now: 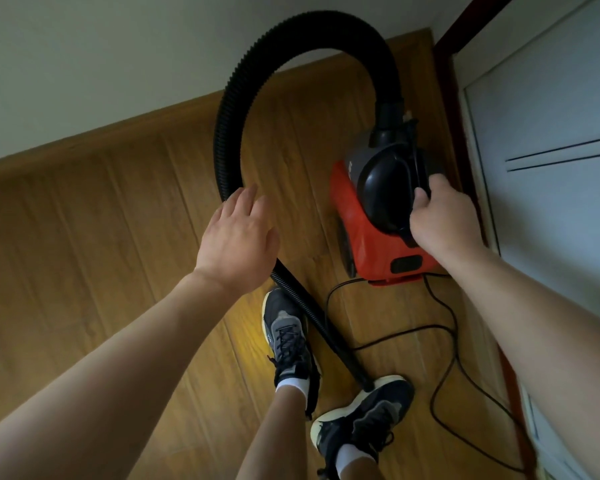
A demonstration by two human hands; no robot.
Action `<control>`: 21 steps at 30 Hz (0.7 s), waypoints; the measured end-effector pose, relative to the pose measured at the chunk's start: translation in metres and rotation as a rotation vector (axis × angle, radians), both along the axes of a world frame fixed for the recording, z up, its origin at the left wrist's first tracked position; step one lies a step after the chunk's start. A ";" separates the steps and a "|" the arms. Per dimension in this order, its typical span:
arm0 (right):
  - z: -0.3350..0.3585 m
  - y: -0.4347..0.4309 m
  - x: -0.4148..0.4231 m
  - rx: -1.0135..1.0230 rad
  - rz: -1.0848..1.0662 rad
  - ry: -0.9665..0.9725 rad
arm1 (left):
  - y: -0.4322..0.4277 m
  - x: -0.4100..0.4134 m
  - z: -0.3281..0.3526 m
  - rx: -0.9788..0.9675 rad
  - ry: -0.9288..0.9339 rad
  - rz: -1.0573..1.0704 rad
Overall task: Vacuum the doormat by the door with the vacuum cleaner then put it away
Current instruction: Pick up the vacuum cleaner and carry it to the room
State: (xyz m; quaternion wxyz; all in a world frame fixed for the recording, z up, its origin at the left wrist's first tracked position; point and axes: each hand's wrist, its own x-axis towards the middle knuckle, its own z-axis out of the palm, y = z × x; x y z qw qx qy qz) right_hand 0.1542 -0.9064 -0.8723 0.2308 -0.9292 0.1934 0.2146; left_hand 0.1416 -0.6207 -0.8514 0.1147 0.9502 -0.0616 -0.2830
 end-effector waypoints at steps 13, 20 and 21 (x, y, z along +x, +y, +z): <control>-0.013 0.000 -0.009 -0.029 0.027 -0.096 | 0.019 0.027 -0.021 -0.054 0.039 0.553; -0.018 0.000 -0.009 0.012 -0.004 -0.124 | 0.015 0.028 -0.047 -0.254 0.140 0.812; -0.019 -0.001 -0.009 0.025 -0.018 -0.116 | 0.015 0.028 -0.049 -0.267 0.143 0.833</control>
